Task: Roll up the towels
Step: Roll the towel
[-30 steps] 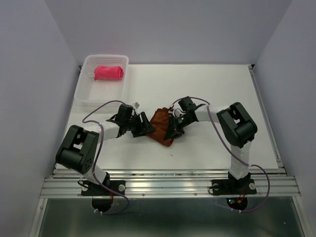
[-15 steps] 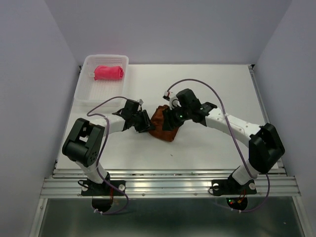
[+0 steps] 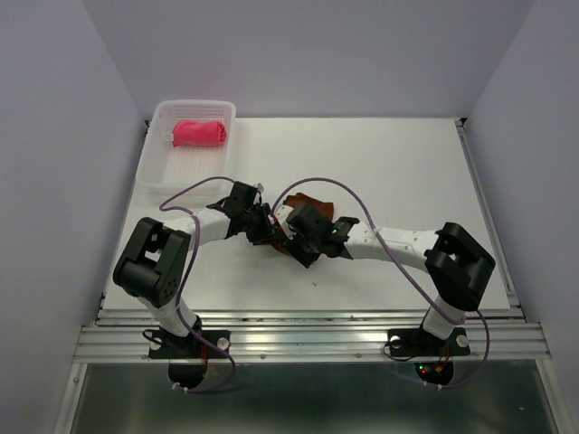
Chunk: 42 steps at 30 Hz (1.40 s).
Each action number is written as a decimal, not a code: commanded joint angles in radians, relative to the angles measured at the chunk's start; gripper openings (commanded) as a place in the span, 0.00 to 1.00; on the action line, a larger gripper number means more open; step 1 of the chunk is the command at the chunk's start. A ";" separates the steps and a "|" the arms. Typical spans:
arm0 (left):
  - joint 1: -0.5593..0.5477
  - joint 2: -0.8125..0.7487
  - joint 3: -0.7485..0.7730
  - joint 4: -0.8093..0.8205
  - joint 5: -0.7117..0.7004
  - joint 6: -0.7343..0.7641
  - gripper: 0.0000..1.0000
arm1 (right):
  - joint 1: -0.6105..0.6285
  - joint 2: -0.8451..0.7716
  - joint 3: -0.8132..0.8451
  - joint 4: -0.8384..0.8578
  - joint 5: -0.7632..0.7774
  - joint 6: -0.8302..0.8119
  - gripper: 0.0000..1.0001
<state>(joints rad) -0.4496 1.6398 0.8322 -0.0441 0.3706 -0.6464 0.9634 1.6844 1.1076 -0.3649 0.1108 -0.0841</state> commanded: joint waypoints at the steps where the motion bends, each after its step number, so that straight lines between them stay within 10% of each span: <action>1: -0.001 -0.006 0.021 -0.056 -0.012 0.031 0.40 | 0.017 0.038 -0.055 0.066 0.064 -0.043 0.55; 7: 0.023 0.009 0.012 -0.042 0.031 0.024 0.40 | 0.026 0.093 -0.118 0.127 0.194 -0.039 0.49; 14: 0.038 -0.083 -0.005 -0.048 0.053 0.017 0.66 | 0.037 0.087 -0.109 0.107 0.250 0.064 0.03; 21: 0.045 -0.227 -0.016 -0.129 -0.038 0.057 0.99 | 0.037 0.020 0.032 -0.095 -0.230 0.237 0.03; 42: 0.045 -0.403 -0.140 -0.107 -0.073 0.053 0.99 | -0.364 0.265 0.052 0.121 -1.114 0.662 0.02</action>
<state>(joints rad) -0.4000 1.2678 0.7124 -0.1932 0.2802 -0.6067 0.6216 1.9240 1.1725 -0.3195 -0.8242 0.4709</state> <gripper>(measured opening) 0.986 0.157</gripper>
